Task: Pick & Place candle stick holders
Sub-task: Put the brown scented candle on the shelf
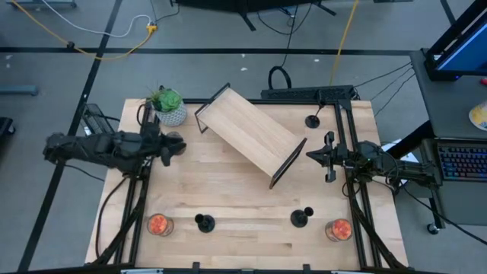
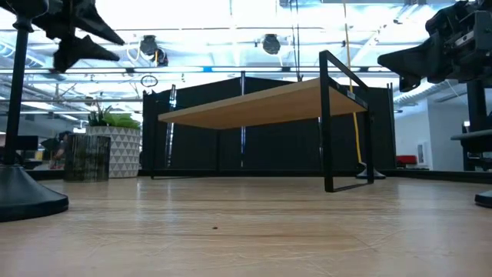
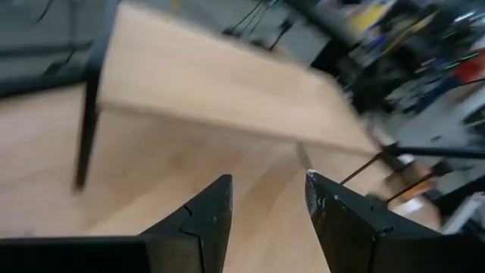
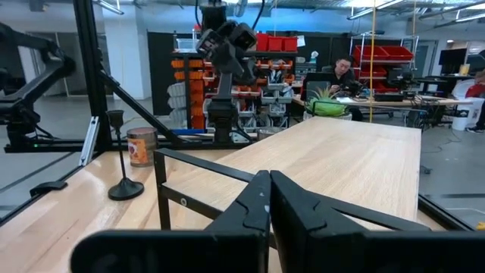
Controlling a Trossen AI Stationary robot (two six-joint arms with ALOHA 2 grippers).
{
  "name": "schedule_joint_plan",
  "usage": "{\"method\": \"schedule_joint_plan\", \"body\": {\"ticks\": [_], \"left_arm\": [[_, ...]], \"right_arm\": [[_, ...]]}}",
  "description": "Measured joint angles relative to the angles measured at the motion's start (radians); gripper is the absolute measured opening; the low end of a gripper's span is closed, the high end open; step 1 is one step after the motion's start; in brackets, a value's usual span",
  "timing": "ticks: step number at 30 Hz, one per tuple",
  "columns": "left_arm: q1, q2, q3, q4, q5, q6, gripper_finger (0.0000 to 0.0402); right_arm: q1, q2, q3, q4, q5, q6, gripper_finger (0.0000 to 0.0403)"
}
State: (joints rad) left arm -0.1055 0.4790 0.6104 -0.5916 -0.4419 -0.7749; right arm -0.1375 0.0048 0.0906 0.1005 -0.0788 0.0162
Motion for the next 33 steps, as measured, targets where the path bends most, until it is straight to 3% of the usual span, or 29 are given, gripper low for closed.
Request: {"method": "schedule_joint_plan", "body": {"ticks": [3,10,13,22,33], "left_arm": [[0.000,0.053,0.049,-0.037,0.060,-0.043,0.0173],[0.000,0.085,0.055,0.123,0.216,0.062,0.0173],[0.000,0.084,0.055,0.108,0.208,0.039,0.0173],[0.036,0.125,0.055,-0.140,0.175,-0.240,0.0173],[0.169,0.167,0.055,-0.166,0.293,-0.299,0.0173]], "right_arm": [[0.000,0.000,0.000,0.000,0.000,-0.001,0.0000],[0.000,0.000,0.000,0.000,0.000,-0.001,0.0000],[0.000,0.000,0.000,0.000,0.000,-0.001,0.0000],[0.000,0.000,0.000,0.000,0.000,-0.002,0.0000],[0.000,0.000,0.001,0.000,0.000,-0.002,0.0000]]}}
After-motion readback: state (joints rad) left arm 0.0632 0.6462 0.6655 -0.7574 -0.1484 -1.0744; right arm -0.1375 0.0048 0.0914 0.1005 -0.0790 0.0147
